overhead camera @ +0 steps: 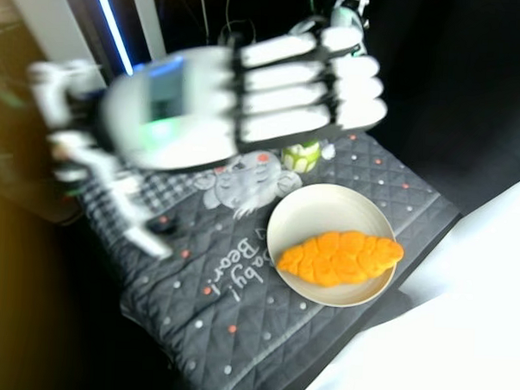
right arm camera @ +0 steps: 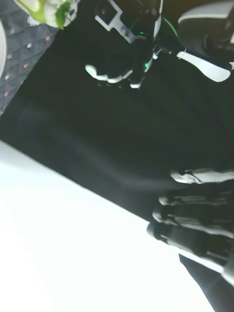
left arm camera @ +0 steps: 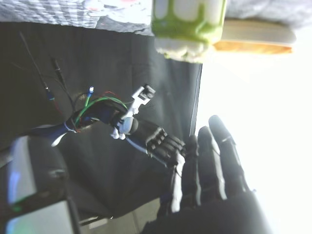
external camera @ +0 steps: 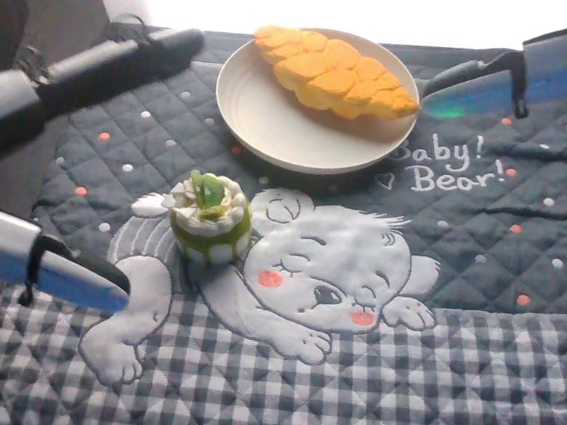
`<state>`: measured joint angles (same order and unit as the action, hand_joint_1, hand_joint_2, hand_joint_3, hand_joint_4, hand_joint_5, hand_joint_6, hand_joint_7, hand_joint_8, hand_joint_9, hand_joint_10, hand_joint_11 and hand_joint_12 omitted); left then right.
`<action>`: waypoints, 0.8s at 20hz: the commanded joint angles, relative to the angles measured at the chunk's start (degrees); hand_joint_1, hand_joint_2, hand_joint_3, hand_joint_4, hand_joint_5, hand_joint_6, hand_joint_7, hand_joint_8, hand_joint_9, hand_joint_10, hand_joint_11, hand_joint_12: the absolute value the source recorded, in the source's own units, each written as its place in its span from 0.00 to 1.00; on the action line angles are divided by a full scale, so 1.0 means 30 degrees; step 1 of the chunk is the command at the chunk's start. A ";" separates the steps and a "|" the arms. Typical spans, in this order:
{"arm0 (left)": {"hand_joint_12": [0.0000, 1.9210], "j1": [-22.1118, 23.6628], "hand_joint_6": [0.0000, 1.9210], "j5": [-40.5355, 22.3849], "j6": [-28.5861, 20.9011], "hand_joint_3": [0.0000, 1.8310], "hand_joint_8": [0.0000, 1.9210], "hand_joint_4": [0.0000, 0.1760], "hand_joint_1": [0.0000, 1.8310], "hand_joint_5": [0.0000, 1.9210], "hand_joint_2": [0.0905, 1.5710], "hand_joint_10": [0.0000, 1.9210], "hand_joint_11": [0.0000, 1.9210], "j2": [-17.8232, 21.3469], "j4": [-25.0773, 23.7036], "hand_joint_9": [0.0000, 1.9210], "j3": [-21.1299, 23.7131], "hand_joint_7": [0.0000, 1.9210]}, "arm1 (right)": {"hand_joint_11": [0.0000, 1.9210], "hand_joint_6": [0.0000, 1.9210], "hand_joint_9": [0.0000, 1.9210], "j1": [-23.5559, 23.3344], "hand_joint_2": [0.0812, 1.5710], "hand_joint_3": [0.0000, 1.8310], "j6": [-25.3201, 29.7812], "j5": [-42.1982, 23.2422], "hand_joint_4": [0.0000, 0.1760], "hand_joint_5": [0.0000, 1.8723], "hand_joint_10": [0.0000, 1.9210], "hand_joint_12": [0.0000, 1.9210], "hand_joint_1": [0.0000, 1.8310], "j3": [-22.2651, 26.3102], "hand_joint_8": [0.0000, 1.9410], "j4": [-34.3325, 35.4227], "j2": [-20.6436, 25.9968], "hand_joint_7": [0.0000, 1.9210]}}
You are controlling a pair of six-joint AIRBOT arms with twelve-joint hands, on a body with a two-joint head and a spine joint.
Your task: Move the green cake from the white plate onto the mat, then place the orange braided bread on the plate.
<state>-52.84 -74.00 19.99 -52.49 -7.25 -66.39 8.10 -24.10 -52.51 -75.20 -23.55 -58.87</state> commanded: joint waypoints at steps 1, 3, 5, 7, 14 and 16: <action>0.27 -0.0047 0.00 -0.2764 0.0146 0.00 0.00 0.93 0.52 0.02 0.37 0.00 0.00 0.0285 0.0983 0.03 0.0092 0.05 | 0.00 0.00 0.10 -0.0148 0.46 0.01 -0.0054 -0.2405 0.60 0.16 0.00 0.33 0.41 0.0334 0.00 0.0851 0.0667 0.10; 0.23 -0.0338 0.01 -0.3459 0.0398 0.00 0.01 0.99 0.52 0.05 0.37 0.01 0.00 0.0440 0.1586 0.05 0.0245 0.10 | 0.00 0.00 0.08 -0.0115 0.45 0.00 -0.0564 -0.2727 0.37 0.12 0.00 0.28 0.44 0.1130 0.00 0.1005 0.1673 0.09; 0.04 -0.0861 0.00 -0.4280 0.0765 0.00 0.00 0.80 0.54 0.04 0.36 0.01 0.00 0.0678 0.2324 0.03 0.0493 0.08 | 0.00 0.00 0.06 0.0068 0.42 0.00 -0.1924 -0.3382 0.72 0.08 0.00 0.24 0.47 0.2177 0.00 0.1550 0.2666 0.06; 0.00 -0.1736 0.00 -0.5014 0.0891 0.01 0.00 0.58 0.51 0.03 0.39 0.00 0.00 0.0758 0.3082 0.00 0.0593 0.05 | 0.00 0.00 0.03 0.1479 0.45 0.00 -0.2617 -0.4895 1.00 0.08 0.00 0.19 0.41 0.2715 0.00 0.2602 0.3123 0.03; 0.00 -0.3457 0.00 -0.6853 0.1265 0.01 0.00 0.49 0.51 0.03 0.42 0.00 0.00 0.1165 0.4810 0.00 0.1043 0.05 | 0.05 0.00 0.09 0.6094 0.50 0.00 -0.2924 -0.9391 1.00 0.08 0.00 0.04 0.51 0.2916 0.00 0.6427 0.3468 0.07; 0.01 -0.4272 0.00 -0.7959 0.1364 0.01 0.01 0.57 0.51 0.05 0.41 0.01 0.03 0.1305 0.5620 0.02 0.1206 0.07 | 0.05 0.00 0.06 0.7020 0.48 0.00 -0.2924 -1.0279 1.00 0.06 0.00 0.03 0.50 0.3103 0.00 0.6966 0.3638 0.04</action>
